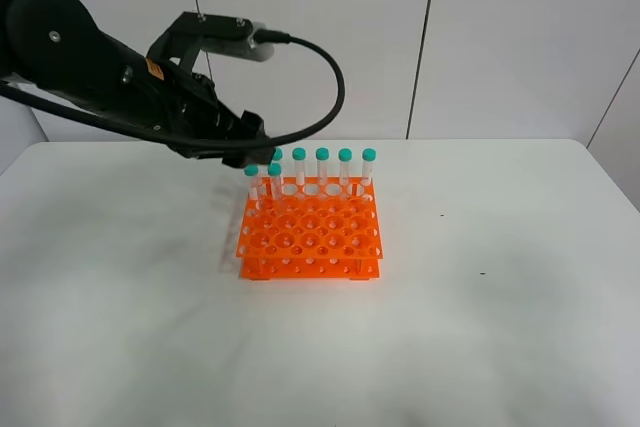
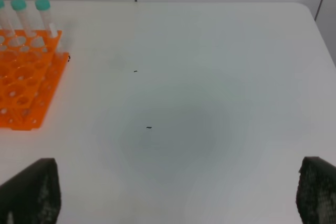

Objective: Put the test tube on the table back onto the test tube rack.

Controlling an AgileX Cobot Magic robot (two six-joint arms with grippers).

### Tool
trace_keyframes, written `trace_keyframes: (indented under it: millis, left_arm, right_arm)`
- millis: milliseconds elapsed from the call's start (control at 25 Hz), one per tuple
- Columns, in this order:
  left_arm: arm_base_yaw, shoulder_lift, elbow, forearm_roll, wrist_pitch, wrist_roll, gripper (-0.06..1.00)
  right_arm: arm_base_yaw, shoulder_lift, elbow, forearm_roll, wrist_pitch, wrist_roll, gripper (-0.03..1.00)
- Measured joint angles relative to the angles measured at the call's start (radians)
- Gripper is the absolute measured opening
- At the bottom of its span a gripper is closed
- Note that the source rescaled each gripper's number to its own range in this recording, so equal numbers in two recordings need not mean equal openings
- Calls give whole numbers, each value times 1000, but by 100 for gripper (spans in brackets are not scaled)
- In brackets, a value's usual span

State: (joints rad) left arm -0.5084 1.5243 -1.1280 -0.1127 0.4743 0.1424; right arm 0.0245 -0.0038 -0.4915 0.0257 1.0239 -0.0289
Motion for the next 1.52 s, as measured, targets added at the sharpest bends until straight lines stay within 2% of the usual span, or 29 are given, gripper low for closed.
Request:
trace_keyframes:
  millis: [160, 280, 440, 680, 800, 960, 1120, 1320, 1520]
  left_arm:
    - [8, 25, -8, 3, 157, -22, 91]
    - [49, 59, -32, 2, 268, -36, 91]
    - [166, 87, -39, 11, 377, -47, 91]
    - [412, 89, -39, 45, 494, -56, 91]
    - [473, 66, -38, 79, 532, -64, 91]
    - [480, -23, -18, 78, 539, -78, 93]
    - [465, -150, 61, 73, 577, -97, 94]
    - [419, -430, 261, 30, 593, -103, 94]
    - [412, -770, 479, 41, 596, -142, 94]
  right_arm:
    - [0, 0, 0, 0, 0, 0, 100]
    - [0, 0, 0, 0, 0, 0, 100]
    - [0, 0, 0, 0, 0, 0, 100]
    - [0, 0, 0, 0, 0, 0, 100]
    - [0, 0, 0, 0, 0, 0, 100]
    - [0, 0, 0, 0, 0, 0, 100]
    - [0, 0, 0, 0, 0, 0, 100]
    - [0, 0, 0, 0, 0, 0, 100]
    - [0, 0, 0, 0, 0, 0, 100]
